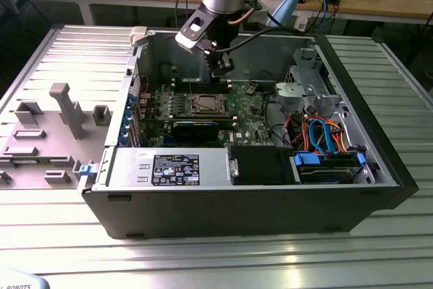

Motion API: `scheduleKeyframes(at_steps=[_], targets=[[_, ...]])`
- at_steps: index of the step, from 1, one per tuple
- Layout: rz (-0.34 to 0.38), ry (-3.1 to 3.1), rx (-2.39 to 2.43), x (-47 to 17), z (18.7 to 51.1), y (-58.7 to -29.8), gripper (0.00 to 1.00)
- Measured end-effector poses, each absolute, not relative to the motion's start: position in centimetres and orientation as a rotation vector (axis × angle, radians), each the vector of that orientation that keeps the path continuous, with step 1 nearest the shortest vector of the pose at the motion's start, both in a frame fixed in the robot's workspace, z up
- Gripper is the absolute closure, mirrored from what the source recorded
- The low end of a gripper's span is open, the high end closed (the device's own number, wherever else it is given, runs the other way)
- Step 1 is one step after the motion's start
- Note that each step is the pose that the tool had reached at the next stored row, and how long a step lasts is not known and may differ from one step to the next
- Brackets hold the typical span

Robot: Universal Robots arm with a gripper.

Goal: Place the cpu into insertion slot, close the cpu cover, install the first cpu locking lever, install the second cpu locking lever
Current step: 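Install the first cpu locking lever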

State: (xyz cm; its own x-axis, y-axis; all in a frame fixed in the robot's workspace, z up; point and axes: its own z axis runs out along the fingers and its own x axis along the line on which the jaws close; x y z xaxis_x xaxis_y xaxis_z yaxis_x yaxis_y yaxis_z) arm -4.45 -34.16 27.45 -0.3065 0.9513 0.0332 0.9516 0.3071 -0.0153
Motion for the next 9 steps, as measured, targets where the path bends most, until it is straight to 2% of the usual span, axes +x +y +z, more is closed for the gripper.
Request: scheduleKeyframes(at_steps=[9], targets=[[-0.005,-2.678,-1.573,-4.45,27.38,-34.16,0.89]])
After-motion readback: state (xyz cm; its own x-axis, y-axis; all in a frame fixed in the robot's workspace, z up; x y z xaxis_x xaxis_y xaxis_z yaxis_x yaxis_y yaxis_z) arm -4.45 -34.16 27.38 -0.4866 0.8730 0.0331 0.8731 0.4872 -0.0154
